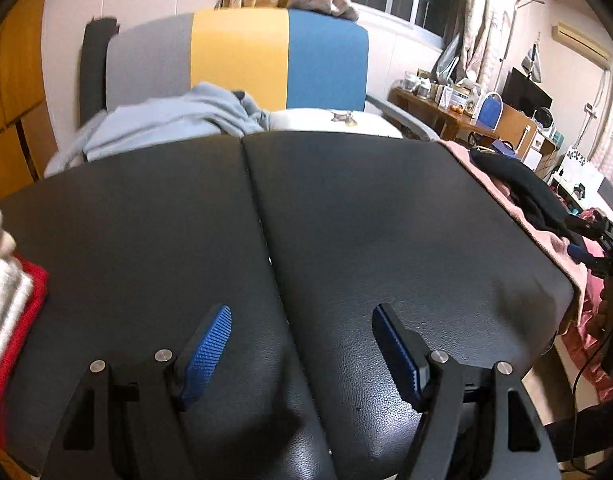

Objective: Fold clothes

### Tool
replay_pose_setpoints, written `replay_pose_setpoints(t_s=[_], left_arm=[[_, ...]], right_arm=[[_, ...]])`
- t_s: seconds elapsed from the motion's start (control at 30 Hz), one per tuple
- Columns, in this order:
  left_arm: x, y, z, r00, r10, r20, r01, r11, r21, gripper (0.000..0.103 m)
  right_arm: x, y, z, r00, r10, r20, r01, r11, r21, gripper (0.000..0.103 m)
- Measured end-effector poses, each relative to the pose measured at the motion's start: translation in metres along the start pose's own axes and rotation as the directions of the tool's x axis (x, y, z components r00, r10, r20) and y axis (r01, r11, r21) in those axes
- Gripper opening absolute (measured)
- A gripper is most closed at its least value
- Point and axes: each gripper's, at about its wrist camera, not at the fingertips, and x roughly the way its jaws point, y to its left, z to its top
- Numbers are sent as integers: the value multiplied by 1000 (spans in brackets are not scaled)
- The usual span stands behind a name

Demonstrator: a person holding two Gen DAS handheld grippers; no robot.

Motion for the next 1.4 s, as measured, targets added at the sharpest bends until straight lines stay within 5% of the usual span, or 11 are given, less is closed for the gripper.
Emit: replay_pose_setpoints(t_s=[0.27,0.4,0.63,0.8,0.97,1.03,1.13,1.17,1.3,1.33,1.4], left_arm=[[19,-11,2,999,-14,-41,15,1000,25,74],[13,-15,7,1000,9,-17,-9,999,49,74],[-7,-7,19,991,120,51,-123,990,63,74],[-50,32,36,948,289,131,-278,956,-95,74],[-113,91,41,814,561,153,-517,819,-251,74],[-144,127,30,763,638,105,-576,745,-336,65],[-189,180,12,670,742,18,-658,606,-447,52],[-204,197,2,626,780,-12,-689,545,-478,45],[-252,241,-42,461,877,-135,-755,308,-579,44],[-259,247,-51,429,889,-161,-767,264,-585,44],[-265,256,-65,407,893,-193,-773,224,-594,44]], right_arm=[[-14,-48,9,998,-49,31,45,992,121,100],[-9,-39,2,999,-35,15,33,993,118,100],[17,32,-7,999,31,-45,-33,998,-50,102],[52,152,-35,974,178,-136,-209,943,-258,103],[85,304,-74,920,306,-244,-390,769,-507,103],[96,368,-93,897,344,-277,-441,674,-593,103],[94,450,-122,860,410,-302,-501,575,-646,103],[92,473,-131,850,425,-312,-516,544,-662,103],[81,546,-171,820,449,-355,-544,420,-726,103],[78,557,-180,815,449,-366,-548,394,-737,103],[73,571,-196,806,449,-385,-556,355,-751,103]])
